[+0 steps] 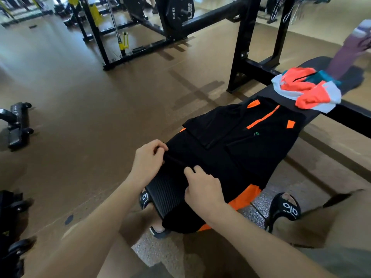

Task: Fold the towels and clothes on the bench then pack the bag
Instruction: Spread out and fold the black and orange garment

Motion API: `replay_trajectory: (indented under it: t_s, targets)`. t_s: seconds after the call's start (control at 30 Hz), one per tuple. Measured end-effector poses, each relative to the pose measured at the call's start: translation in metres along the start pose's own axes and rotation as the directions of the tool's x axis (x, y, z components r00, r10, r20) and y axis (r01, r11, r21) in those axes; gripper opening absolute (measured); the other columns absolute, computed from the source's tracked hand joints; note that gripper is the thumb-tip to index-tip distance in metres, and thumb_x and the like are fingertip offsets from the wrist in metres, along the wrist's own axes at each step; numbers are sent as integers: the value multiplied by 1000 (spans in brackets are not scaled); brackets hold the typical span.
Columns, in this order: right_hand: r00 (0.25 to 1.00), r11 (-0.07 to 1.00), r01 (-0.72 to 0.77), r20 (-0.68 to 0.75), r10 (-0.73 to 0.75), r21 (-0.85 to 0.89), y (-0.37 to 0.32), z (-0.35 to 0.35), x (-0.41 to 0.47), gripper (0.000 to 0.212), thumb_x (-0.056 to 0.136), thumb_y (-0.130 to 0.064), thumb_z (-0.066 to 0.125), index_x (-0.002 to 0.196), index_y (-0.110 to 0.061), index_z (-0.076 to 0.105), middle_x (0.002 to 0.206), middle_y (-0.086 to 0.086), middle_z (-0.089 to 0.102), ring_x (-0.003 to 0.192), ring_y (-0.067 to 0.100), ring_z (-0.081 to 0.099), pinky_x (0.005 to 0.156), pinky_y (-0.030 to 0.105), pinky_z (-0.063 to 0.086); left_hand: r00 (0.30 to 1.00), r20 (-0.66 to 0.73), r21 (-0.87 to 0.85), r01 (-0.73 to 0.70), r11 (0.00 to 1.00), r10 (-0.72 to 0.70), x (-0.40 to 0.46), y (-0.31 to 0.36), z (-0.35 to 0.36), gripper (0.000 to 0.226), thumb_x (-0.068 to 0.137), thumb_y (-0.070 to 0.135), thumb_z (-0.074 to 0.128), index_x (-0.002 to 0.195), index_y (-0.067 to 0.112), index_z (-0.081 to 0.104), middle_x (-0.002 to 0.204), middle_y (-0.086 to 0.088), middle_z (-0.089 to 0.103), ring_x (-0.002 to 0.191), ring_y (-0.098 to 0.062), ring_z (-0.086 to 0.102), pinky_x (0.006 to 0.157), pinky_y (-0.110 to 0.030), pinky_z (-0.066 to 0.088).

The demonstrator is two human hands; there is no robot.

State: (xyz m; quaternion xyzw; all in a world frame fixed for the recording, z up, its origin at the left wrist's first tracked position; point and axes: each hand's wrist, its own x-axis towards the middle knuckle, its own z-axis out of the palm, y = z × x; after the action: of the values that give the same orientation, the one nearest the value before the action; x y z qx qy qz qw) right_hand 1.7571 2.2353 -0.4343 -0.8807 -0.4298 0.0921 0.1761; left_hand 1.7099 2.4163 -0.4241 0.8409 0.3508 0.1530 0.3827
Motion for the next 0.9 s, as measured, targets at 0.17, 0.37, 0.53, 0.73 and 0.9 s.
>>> replay_trajectory:
  t_s: [0.17,0.37,0.53,0.73,0.9]
  targets:
    - [984,973,-178,1,180,148,46,-21,-3,40,82,-7,58,114,-17,38,96,1,42,70,26,45,58,35,34,934,190,514,-356,780,301,17,20,4,27,84,21,55,107,30,65,96,16,57,95,-16,60,74,-32,47]
    - [957,932,-287,20,290,221,105,-41,-7,46,75,3,54,112,-15,32,82,4,49,64,23,48,46,28,24,853,345,736,-505,451,393,45,40,30,13,93,21,53,105,16,57,97,0,54,87,-25,61,53,-34,38]
    - [915,868,-396,211,344,300,164,-60,-7,25,81,-1,52,91,-23,43,83,2,55,68,20,52,51,29,35,836,375,794,-512,326,401,71,54,47,13,88,9,64,95,11,52,102,-8,47,68,-26,55,42,-32,30]
    - [883,805,-464,260,390,370,234,-88,7,19,81,-1,47,89,-16,57,90,4,61,80,19,56,61,33,41,852,390,843,-483,236,349,116,80,67,31,86,-1,60,110,13,46,97,-8,59,55,-34,61,45,-34,33]
    - [864,763,-500,298,406,409,296,-99,36,16,82,-4,50,81,-19,56,85,4,61,80,25,57,62,33,41,860,385,881,-450,144,333,175,121,96,28,89,3,53,114,15,48,93,-7,61,73,-36,67,54,-37,37]
